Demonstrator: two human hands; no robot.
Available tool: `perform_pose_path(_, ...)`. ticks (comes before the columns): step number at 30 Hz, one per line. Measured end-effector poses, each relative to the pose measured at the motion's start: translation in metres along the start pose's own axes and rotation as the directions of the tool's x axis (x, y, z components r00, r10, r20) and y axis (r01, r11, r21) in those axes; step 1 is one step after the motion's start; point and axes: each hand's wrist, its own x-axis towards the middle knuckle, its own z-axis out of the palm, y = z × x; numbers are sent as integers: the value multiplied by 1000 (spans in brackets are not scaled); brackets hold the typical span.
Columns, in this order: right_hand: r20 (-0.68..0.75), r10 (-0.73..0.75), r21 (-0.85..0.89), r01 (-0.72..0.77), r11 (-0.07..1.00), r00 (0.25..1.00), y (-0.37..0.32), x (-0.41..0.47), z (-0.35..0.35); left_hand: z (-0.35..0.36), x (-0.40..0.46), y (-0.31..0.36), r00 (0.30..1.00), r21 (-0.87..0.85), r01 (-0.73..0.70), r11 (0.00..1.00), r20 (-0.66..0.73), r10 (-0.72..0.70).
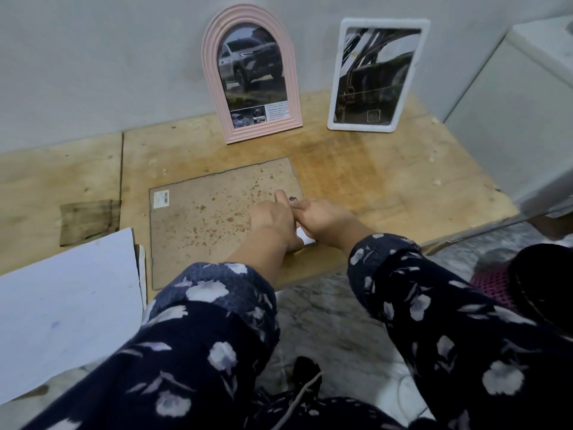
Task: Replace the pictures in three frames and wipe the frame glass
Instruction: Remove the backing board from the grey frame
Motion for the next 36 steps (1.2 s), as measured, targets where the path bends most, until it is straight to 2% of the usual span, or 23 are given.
perform_pose_path(6, 118, -11, -198, 35, 980, 993, -5, 1, -17, 15, -11, -35, 994, -123, -72, 990, -85, 61)
perform_pose_path(9, 141, -36, -248, 71, 966, 989, -3, 0, -15, 32, -22, -59, 991, -113, -131, 985, -48, 126)
perform_pose_path(12, 148, -44, -271, 84, 959, 988, -1, 2, -14, 40, -22, -69, 988, -209, -151, 966, 9, 156)
perform_pose_path(14, 161, -40, -264, 82, 961, 986, 0, 3, -15, 41, -21, -69, 985, -210, -165, 964, 9, 170)
perform_pose_path(20, 68, -197, -405, 207, 890, 978, 1, 1, -14, 42, -21, -67, 989, -191, -150, 970, -37, 146)
perform_pose_path(24, 14, -237, -445, 219, 869, 971, -3, 1, -18, 44, -22, -63, 989, -195, -141, 971, -81, 127)
perform_pose_path(29, -71, -241, -426, 189, 885, 968, 0, 0, -9, 39, -22, -63, 982, -131, -187, 974, -63, 180)
perform_pose_path(33, -200, -143, -322, 73, 944, 969, -3, -4, 0, 35, -23, -62, 962, -18, -256, 967, -102, 253)
perform_pose_path(36, -183, -135, -291, 78, 954, 974, -10, -2, 6, 29, -24, -62, 950, 33, -278, 960, -140, 279)
